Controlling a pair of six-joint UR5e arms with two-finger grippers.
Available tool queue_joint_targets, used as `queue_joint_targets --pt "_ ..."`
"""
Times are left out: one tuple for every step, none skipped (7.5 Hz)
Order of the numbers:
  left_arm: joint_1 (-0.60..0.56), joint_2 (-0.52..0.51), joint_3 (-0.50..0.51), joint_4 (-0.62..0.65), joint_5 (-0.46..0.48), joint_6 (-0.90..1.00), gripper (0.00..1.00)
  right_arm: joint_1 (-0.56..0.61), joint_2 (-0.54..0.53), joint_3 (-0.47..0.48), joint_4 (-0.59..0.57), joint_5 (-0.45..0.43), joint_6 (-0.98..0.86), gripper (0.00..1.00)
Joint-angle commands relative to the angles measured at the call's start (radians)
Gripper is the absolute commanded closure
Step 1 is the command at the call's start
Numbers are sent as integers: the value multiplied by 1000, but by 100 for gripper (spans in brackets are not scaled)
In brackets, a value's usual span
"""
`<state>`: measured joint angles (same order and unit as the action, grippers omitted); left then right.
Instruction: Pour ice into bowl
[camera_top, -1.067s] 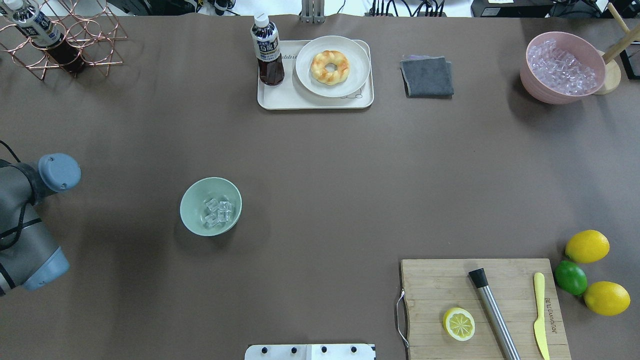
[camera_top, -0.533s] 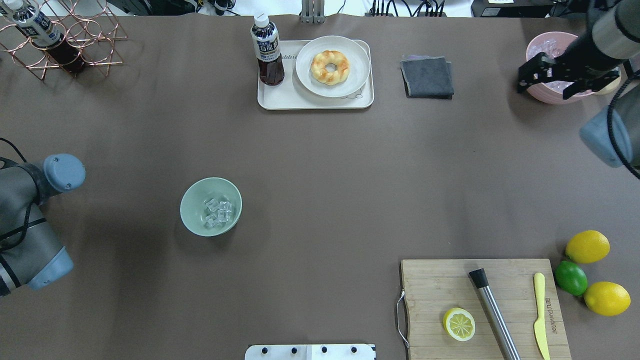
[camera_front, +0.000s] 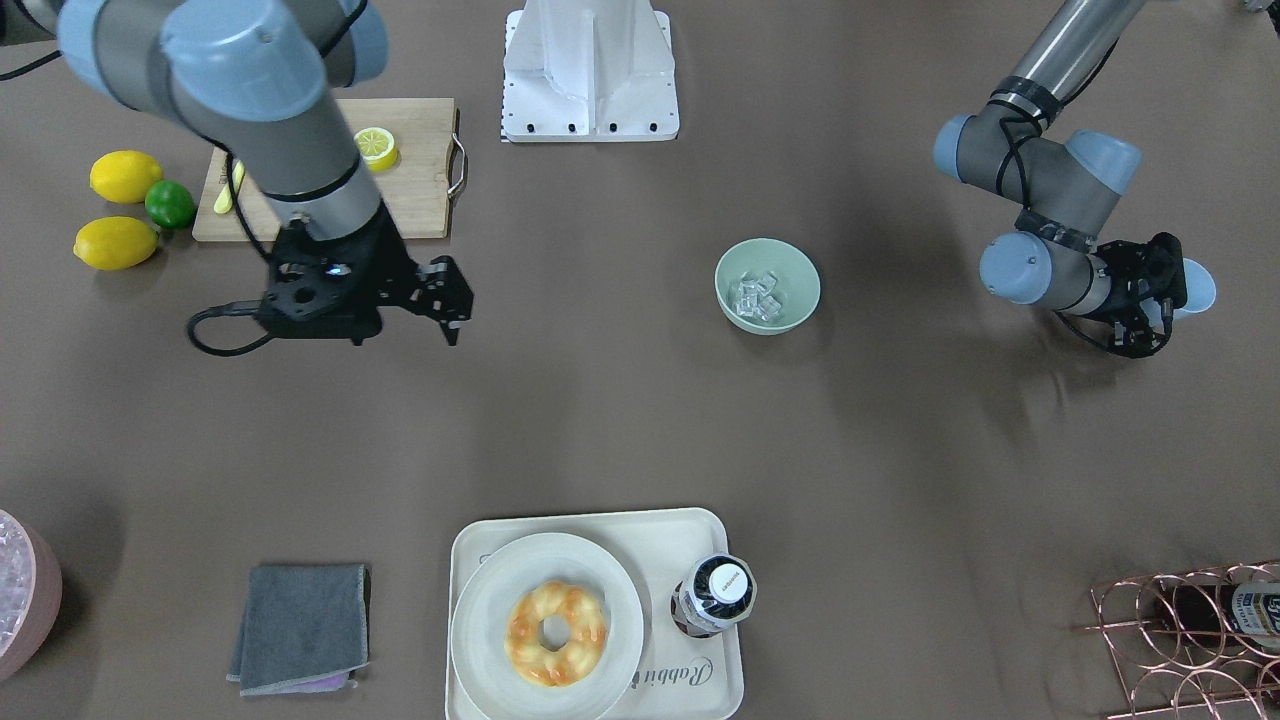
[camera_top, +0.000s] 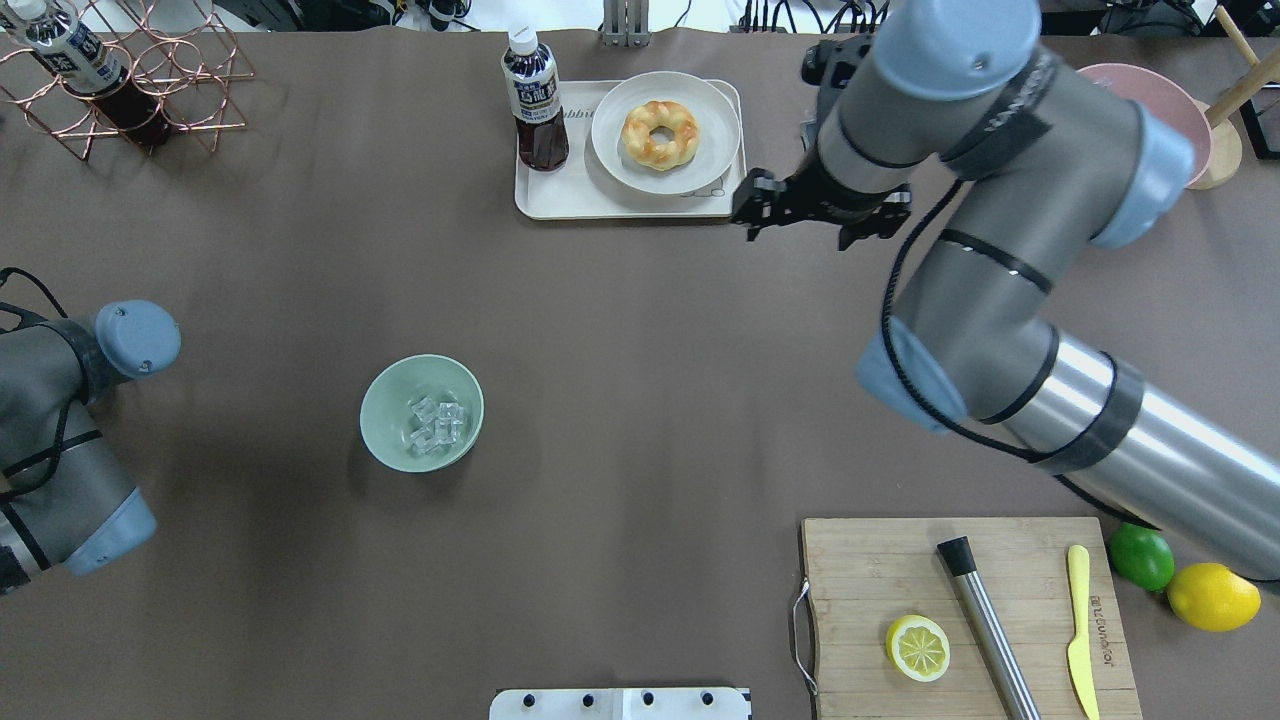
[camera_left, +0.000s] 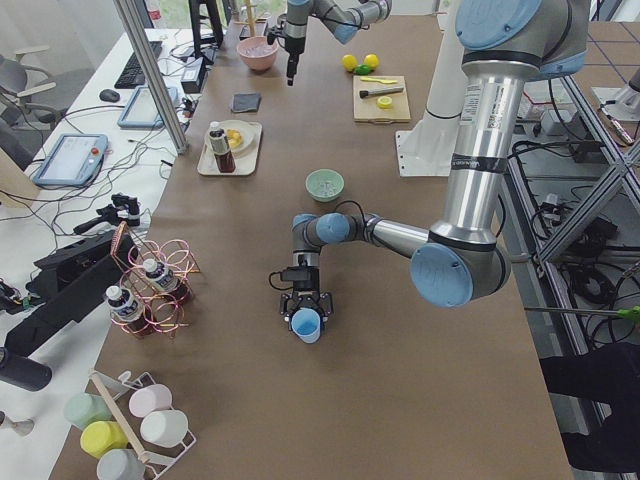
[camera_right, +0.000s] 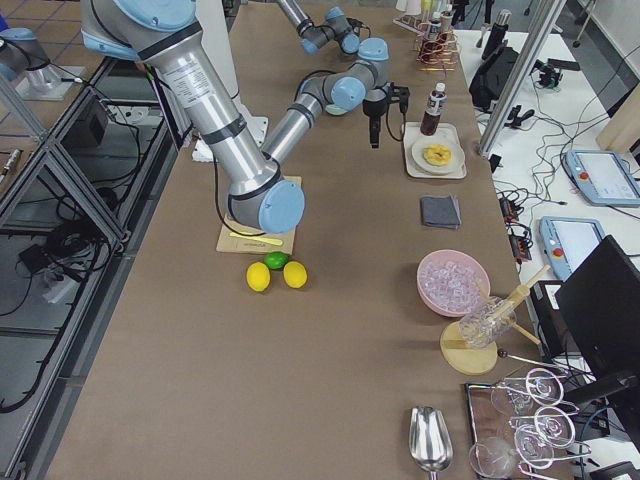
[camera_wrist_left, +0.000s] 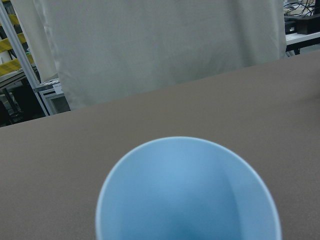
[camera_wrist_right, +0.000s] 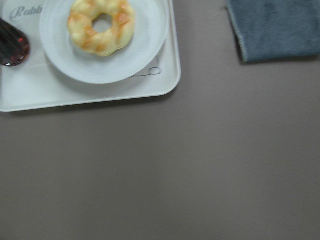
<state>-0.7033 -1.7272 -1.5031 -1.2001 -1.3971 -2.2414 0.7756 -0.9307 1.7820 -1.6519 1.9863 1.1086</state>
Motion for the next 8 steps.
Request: queue_joint_targets --pt "1 4 -64 54 -2 2 3 -184 220 -157 -2 -147 146 1" --pt "4 -3 -98 101 -6 -6 3 -231 304 -247 1 -179 175 1" --pt "27 -5 -127 135 -10 -14 3 -261 387 -342 10 -194 181 1" --pt "45 -6 -152 170 -43 -18 3 -291 439 -408 14 -220 181 1" --pt "66 -8 -199 225 -49 -44 3 -314 484 -476 36 -239 181 1" --pt "82 -8 -272 296 -60 -46 3 -340 510 -569 126 -257 201 1" --pt "90 -9 -332 353 -77 -44 3 -367 527 -632 177 -298 206 1" --pt "87 -30 -398 393 -77 -23 3 -387 529 -665 205 -316 204 1"
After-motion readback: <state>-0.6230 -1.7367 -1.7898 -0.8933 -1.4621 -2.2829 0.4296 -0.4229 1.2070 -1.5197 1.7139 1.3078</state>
